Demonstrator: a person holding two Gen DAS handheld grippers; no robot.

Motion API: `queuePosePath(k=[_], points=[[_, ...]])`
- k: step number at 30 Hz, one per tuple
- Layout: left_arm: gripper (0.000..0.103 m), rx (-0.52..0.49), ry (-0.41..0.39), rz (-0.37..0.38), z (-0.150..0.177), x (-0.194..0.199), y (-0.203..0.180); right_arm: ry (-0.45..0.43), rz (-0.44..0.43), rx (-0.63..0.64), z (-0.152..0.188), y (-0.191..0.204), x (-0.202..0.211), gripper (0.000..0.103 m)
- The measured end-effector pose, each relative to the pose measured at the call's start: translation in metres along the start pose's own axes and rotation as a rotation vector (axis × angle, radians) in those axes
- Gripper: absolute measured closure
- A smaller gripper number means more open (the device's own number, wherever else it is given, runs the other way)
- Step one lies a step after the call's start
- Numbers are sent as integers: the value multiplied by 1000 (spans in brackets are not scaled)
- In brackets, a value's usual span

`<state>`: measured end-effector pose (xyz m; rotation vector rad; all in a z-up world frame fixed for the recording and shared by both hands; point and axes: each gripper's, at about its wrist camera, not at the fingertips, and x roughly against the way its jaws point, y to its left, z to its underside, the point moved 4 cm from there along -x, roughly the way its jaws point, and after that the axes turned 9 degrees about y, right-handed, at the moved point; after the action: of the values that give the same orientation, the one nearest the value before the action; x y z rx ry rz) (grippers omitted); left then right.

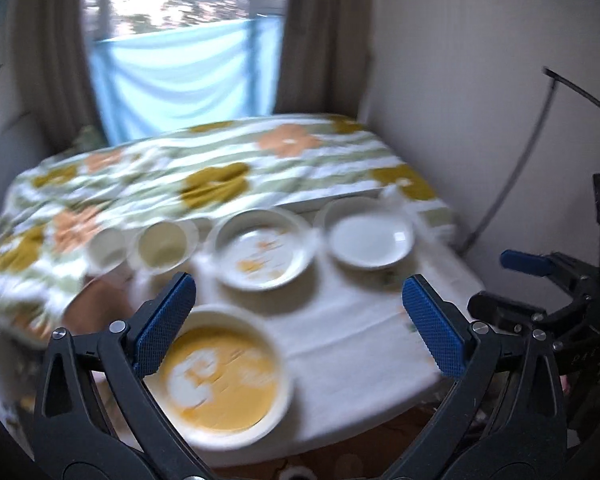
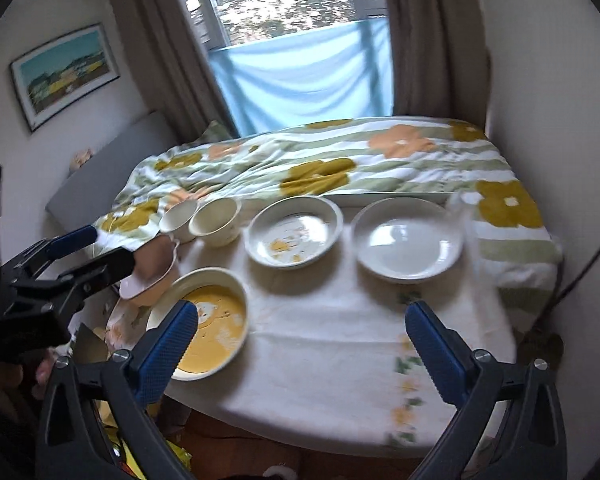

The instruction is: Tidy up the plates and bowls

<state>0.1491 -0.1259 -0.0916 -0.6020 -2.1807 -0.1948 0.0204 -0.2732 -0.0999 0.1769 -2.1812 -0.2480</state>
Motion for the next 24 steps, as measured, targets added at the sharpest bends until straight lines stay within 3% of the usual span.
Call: queuePosePath(k=[5, 9, 12, 19, 22, 24], points=[[0, -68, 83, 192, -70, -55, -23, -30, 62, -112, -17, -48, 10, 0], [1, -142, 197, 252, -112, -123, -33, -15, 64, -175, -34, -74, -4, 0], [3, -209, 286, 292, -129, -176, -45, 9, 14, -304, -43, -102, -33, 0], [42, -274, 509, 351, -123, -298, -43, 99, 38, -500, -42, -149, -115, 0], [51, -276, 585, 367, -115, -342, -40, 143, 60, -555, -37, -161, -143, 21], [53, -288, 580, 360, -115, -355, -32, 170, 69, -603, -31, -169, -158, 33]])
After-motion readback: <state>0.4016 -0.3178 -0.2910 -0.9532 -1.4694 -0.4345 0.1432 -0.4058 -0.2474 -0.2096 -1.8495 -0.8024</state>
